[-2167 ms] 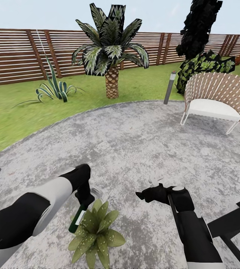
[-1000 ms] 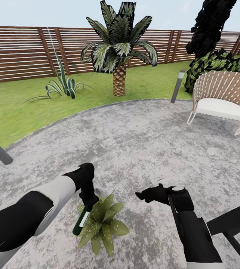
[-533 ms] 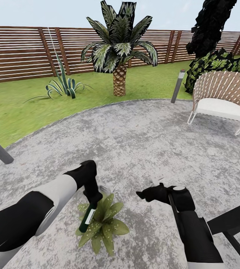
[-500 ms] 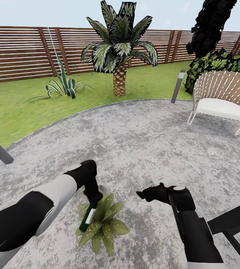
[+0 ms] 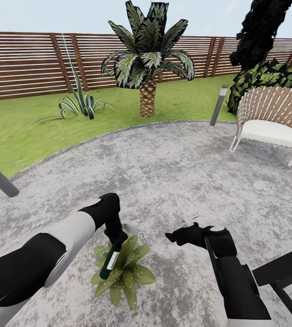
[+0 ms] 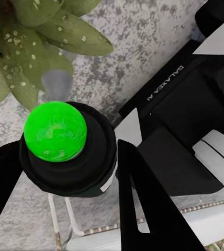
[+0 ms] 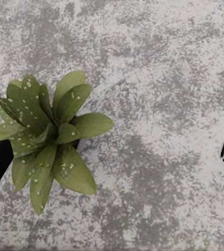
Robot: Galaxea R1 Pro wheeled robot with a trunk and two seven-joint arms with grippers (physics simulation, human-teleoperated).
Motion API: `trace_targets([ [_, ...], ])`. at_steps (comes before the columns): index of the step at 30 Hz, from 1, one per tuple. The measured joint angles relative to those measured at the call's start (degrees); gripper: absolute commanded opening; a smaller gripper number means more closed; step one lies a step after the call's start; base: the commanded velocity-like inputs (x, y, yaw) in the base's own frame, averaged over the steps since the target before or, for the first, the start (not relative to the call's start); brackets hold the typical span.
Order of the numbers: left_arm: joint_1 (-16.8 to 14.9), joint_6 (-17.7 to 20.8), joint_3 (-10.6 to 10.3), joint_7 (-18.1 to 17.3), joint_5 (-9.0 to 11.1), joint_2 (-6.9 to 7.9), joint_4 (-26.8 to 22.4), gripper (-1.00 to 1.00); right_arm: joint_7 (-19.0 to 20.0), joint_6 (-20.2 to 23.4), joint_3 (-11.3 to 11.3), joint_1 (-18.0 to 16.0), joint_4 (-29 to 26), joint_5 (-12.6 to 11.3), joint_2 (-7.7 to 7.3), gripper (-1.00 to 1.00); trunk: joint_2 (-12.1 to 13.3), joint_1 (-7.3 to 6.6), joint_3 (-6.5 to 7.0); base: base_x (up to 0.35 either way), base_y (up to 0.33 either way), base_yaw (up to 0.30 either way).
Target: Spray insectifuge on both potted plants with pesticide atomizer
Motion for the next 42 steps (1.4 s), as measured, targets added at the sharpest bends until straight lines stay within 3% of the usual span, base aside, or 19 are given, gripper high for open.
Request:
trace_targets([
  [13, 0.0, 0.1, 0.4, -0.1, 0.4, -0.02, -1.7, -1.0, 0.0, -0.1, 0.0, 0.0, 0.0, 0.1, 0.0, 1.0, 0.0, 0.02, 0.0, -0.066, -0.089, 0.23],
  [22, 0.0, 0.0, 4.9, 0.1, 0.3, -0.04, -4.4, -1.0, 0.0, 0.0, -0.1, 0.0, -0.1, 0.0, -0.03, 1.0, 0.0, 0.02, 0.0, -0.188, -0.278, 0.036],
  [36, 0.7, 0.0, 5.5, 0.5, 0.2, 0.46, -7.5, -1.0, -0.1, -0.3, -0.1, 0.0, 0.4, 0.1, -0.08, 1.0, 0.0, 0.0, 0.0, -0.017, -0.026, 0.193],
  [38, 0.7, 0.0, 5.5, 0.6, 0.0, 0.89, -7.6, -1.0, -0.1, -0.3, -0.1, 0.0, 0.5, 0.1, -0.09, 1.0, 0.0, 0.0, 0.0, 0.0, 0.0, 0.143],
  [42, 0.7, 0.0, 5.5, 0.6, -0.1, 3.33, -7.6, -1.0, 0.0, -0.3, -0.1, 0.0, 0.6, 0.1, -0.05, 1.0, 0.0, 0.0, 0.0, 0.0, 0.0, 0.057],
])
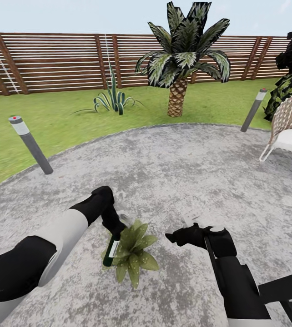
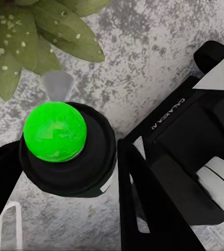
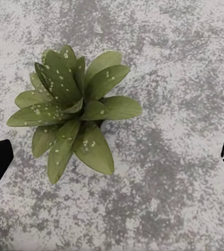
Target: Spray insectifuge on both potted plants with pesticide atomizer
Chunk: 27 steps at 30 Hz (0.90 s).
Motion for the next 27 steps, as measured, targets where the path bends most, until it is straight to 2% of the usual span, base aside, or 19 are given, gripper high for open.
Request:
trace_targets([
  [9, 0.0, 0.0, 0.2, -0.1, 0.0, 5.27, -0.1, -1.0, -0.1, 0.0, 0.0, 0.0, 0.1, 0.0, 0.03, 1.0, 0.0, 0.0, 0.0, 0.0, 0.0, 0.01],
  [11, 0.1, 0.0, 1.9, 0.0, 0.1, 6.38, -1.4, -1.0, -0.2, 0.0, 0.0, 0.0, 0.1, 0.0, 0.03, 1.0, 0.0, 0.0, 0.0, 0.0, 0.0, 0.001],
  [15, 2.7, 0.1, 8.7, 1.5, -0.1, 8.77, -10.1, -1.0, -0.2, 0.0, 0.0, 0.0, 0.1, 0.0, 0.03, 1.0, 0.0, 0.0, 0.0, 0.0, 0.0, 0.0],
  [16, 3.3, 0.1, 9.3, 1.6, -0.1, 9.07, -11.3, -1.0, -0.2, 0.0, 0.0, 0.0, 0.1, 0.0, 0.03, 1.0, 0.0, 0.0, 0.0, 0.0, 0.0, 0.0],
  [18, 6.0, 0.1, 10.8, 1.9, -0.2, 10.54, -17.1, -1.0, -0.2, 0.0, 0.0, 0.0, 0.2, 0.0, 0.03, 1.0, 0.0, 0.0, 0.0, 0.0, 0.0, 0.0],
  [22, 9.4, 0.1, 12.1, 2.1, -0.2, 12.58, -24.4, -1.0, -0.2, 0.0, 0.0, 0.0, 0.2, 0.0, 0.01, 1.0, 0.0, 0.0, 0.0, 0.0, 0.0, 0.0],
  [24, 12.0, 0.2, 14.2, 2.2, -0.2, 13.42, -29.8, -1.0, -0.2, 0.0, 0.0, 0.0, 0.2, 0.0, -0.01, 1.0, 0.0, 0.0, 0.0, 0.0, 0.0, 0.0],
  [27, 15.3, 0.2, 16.7, 2.3, -0.4, 14.18, -35.1, -1.0, -0.2, 0.0, 0.0, 0.0, 0.2, 0.0, -0.03, 1.0, 0.0, 0.0, 0.0, 0.0, 0.0, 0.0],
])
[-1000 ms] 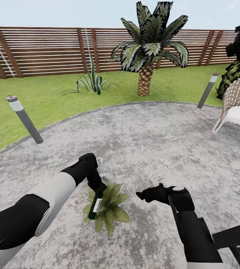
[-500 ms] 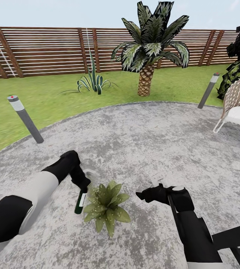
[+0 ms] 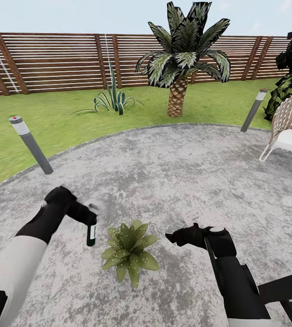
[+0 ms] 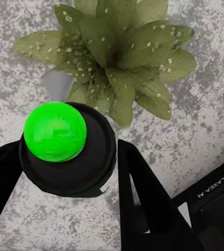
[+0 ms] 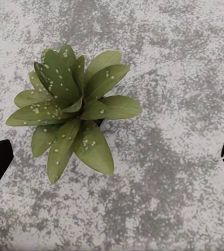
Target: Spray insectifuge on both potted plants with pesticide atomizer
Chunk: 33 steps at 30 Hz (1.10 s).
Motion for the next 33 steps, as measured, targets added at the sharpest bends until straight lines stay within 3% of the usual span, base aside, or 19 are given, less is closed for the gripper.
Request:
trace_targets([
  [4, 3.1, 0.0, 1.5, 0.0, -0.1, 1.34, -3.1, -1.0, 0.0, 0.0, 0.0, 0.0, 0.0, 0.0, -0.02, 1.0, 0.0, 0.0, 0.0, 0.0, 0.0, 0.0],
  [6, 4.7, 0.0, 3.2, 0.0, 0.0, 1.62, -5.9, -1.0, 0.0, 0.0, 0.0, 0.0, 0.0, 0.0, -0.02, 1.0, 0.0, 0.0, 0.0, 0.0, 0.0, 0.0],
  [8, 7.7, 0.0, 6.7, 0.0, -0.1, 1.53, -11.5, -1.0, 0.0, 0.0, 0.0, 0.0, 0.0, 0.0, 0.01, 1.0, 0.0, 0.0, 0.0, 0.0, 0.0, 0.0],
  [10, 8.8, 0.0, 7.7, 0.1, -0.1, 1.43, -13.3, -1.0, 0.0, 0.0, 0.0, 0.0, 0.0, 0.0, -0.01, 1.0, 0.0, 0.0, 0.0, 0.0, 0.0, 0.0],
  [16, 10.5, -0.1, 8.3, 0.0, 0.0, 0.77, -15.2, -1.0, 0.0, 0.0, 0.0, 0.0, -0.2, 0.0, -0.05, 1.0, 0.0, 0.0, 0.0, 0.0, 0.0, 0.0],
  [18, 10.9, -0.2, 8.4, 0.0, 0.0, 0.01, -15.4, -1.0, 0.0, 0.0, -0.1, 0.0, -0.2, 0.0, -0.08, 1.0, 0.0, 0.0, 0.0, 0.0, 0.0, 0.0],
  [20, 11.2, -0.2, 8.5, 0.0, 0.1, -2.01, -15.5, -1.0, -0.1, 0.0, -0.1, 0.0, -0.4, 0.0, -0.04, 1.0, 0.0, 0.0, 0.0, 0.0, 0.0, 0.0],
  [26, 11.7, -0.4, 8.5, -0.1, 0.0, -6.15, -15.6, -1.0, 0.0, 0.0, 0.0, 0.0, -0.5, 0.0, 0.05, 1.0, 0.0, 0.0, 0.0, 0.0, 0.0, 0.0],
  [32, 13.1, -0.9, 8.6, -0.1, 0.3, -7.66, -15.6, -1.0, 0.1, 0.0, -0.2, 0.0, -0.8, 0.0, -0.03, 1.0, 0.0, 0.0, 0.0, 0.0, 0.0, 0.0],
  [33, 13.2, -1.2, 8.6, -0.1, 0.5, -8.62, -15.6, -1.0, 0.1, 0.0, -0.4, 0.0, -1.0, 0.0, -0.18, 1.0, 0.0, 0.0, 0.0, 0.0, 0.0, 0.0],
])
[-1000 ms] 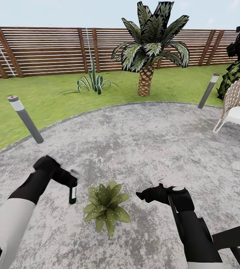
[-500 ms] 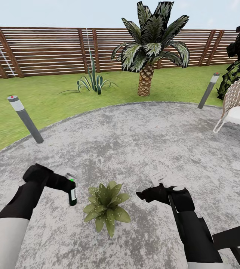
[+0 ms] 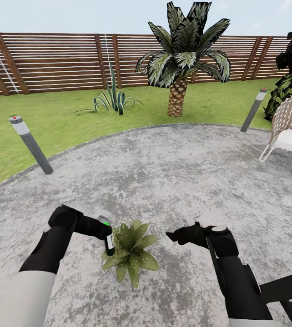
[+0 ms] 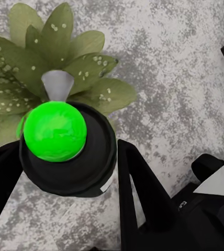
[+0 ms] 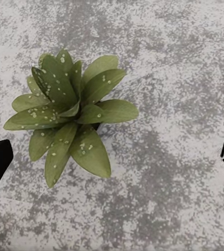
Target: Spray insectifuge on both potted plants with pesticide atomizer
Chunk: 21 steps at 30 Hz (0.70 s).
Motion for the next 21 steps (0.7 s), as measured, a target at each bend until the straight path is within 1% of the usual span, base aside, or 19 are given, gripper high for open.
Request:
trace_targets([
  [2, 0.1, -0.3, -0.1, 0.0, -0.1, -1.03, 0.0, -1.0, 0.0, 0.0, 0.0, 0.0, 0.0, 0.0, -0.01, 1.0, 0.0, 0.0, 0.0, 0.0, 0.0, 0.0],
  [5, 0.1, -0.4, 0.0, 0.0, -0.3, -1.46, 0.0, -1.0, 0.0, 0.0, 0.1, 0.0, 0.0, 0.0, 0.06, 1.0, 0.0, 0.0, 0.0, 0.0, 0.0, 0.0],
  [14, 0.1, -0.5, 0.2, 0.0, -0.4, -1.57, 0.0, -1.0, -0.1, 0.1, 0.4, 0.0, 0.6, -0.1, 0.49, 1.0, 0.0, 0.0, 0.0, 0.0, 0.0, 0.0],
  [21, 0.1, -0.4, -0.1, 0.1, -0.4, -1.65, 0.0, -1.0, 0.0, 0.1, 0.6, 0.0, 0.9, -0.4, 1.0, 1.0, 0.0, 0.0, 0.0, 0.0, 0.0, 0.0],
])
